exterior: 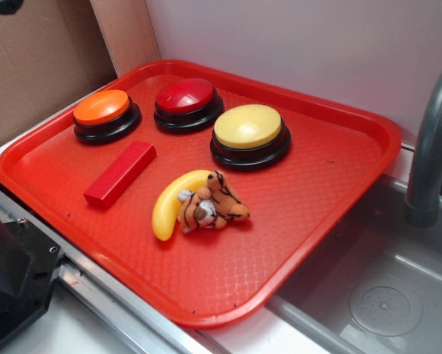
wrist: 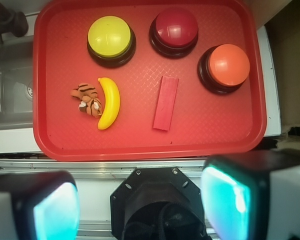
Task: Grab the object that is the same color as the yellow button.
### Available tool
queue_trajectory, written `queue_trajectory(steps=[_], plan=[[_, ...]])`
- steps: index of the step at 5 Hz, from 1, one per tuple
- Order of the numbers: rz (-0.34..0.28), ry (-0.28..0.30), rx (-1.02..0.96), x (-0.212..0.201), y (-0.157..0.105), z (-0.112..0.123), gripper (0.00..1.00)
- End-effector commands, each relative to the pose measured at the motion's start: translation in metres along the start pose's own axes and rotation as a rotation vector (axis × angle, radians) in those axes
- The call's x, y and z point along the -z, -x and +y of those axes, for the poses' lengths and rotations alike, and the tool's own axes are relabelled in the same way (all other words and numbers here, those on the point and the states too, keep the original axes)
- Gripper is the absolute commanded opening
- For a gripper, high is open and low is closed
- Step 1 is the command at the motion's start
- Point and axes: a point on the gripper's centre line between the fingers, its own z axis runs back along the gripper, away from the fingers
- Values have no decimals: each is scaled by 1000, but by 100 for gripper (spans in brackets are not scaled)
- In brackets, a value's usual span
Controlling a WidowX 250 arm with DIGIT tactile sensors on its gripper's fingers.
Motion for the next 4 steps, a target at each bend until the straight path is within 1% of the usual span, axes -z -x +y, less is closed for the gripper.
queue_trajectory(steps=[1,2,3,4], plan=[[0,0,0,0,0,0,100],[-24,-4,-69,41,-9,-10,100],[-60,53,-142,84,-18,-17,100],[-50,41,-220,120,-29,-16,100]])
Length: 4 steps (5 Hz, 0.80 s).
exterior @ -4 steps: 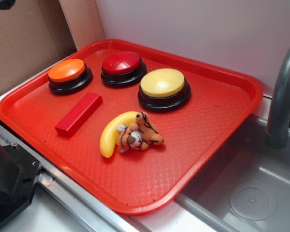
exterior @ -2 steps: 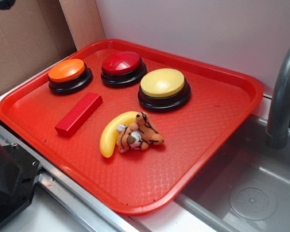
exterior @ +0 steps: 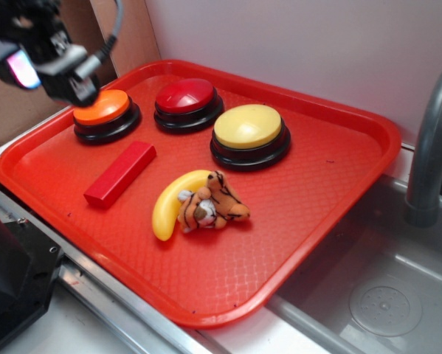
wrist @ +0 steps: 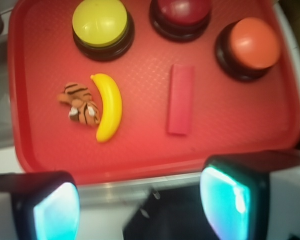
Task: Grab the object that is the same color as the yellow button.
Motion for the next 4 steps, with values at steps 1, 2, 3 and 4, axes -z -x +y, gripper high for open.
queue_trajectory(steps=[1,2,3,4], plan=[[-52,-6,-185,67,-27,-3,100],[-74,-39,-217,98,-38,-8,100],[-45,-81,-202,126,-45,-16,100],[-34,-79,-174,139,-45,-25,100]])
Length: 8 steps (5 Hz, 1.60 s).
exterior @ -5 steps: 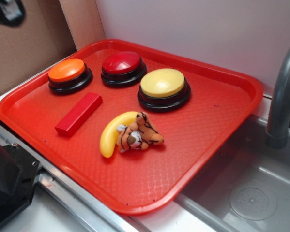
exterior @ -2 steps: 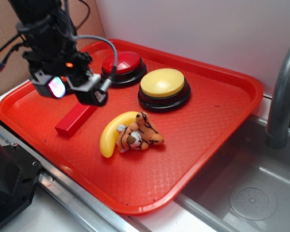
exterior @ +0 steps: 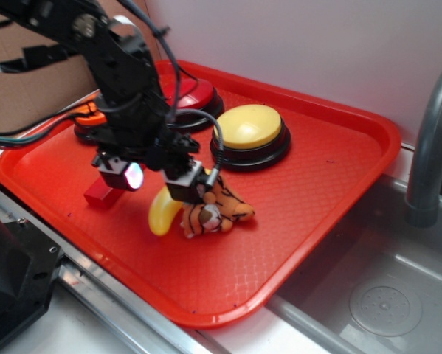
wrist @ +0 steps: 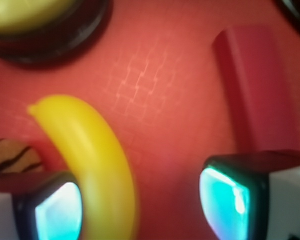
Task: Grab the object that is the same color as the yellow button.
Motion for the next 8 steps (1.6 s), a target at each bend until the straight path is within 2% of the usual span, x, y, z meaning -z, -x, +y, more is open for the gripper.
queue_trajectory(steps=[1,2,3,4,5,6,7,8], plan=[[1,24,50,18,-3,-20,100],[10,16,59,21,0,-20,0],[32,-9,67,14,0,-19,0],[41,-24,129,-12,-6,-18,0],[71,-41,207,-61,-20,-7,0],[40,4,190,-108,-33,8,0],[-7,71,113,-150,-50,34,0],[-61,123,41,-166,-55,51,0]])
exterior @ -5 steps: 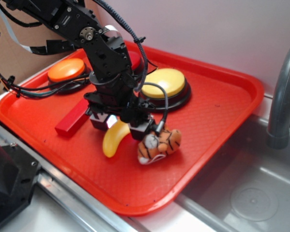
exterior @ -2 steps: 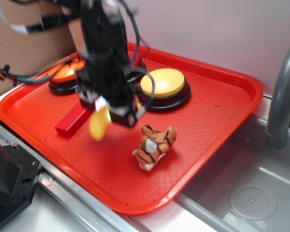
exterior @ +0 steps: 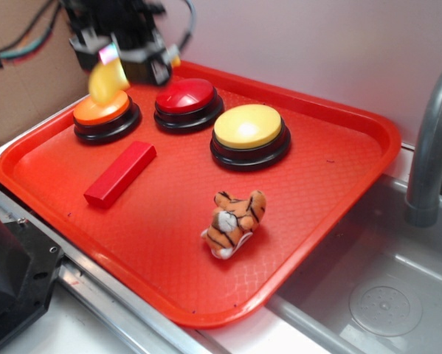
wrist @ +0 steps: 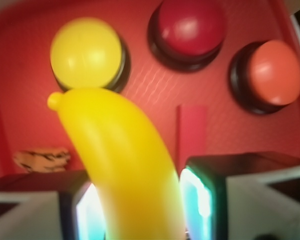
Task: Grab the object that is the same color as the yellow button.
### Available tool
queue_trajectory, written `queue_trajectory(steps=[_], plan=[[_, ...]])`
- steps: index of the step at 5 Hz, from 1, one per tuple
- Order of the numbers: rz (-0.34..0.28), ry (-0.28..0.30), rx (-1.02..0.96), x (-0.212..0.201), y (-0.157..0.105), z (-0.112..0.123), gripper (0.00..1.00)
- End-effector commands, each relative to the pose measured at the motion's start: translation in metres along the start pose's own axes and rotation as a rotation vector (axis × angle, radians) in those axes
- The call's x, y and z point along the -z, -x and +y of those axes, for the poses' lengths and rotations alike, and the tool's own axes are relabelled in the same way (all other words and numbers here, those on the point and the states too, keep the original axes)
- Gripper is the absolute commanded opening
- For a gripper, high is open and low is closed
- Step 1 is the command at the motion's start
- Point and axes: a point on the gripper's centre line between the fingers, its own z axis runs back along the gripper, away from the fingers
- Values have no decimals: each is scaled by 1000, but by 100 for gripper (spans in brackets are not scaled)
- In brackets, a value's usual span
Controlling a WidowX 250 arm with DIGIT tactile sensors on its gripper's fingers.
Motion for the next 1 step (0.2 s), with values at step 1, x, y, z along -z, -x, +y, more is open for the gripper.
queue_trajectory(steps=[1], plan=[[-45,47,-108,-22,-9,21,0]])
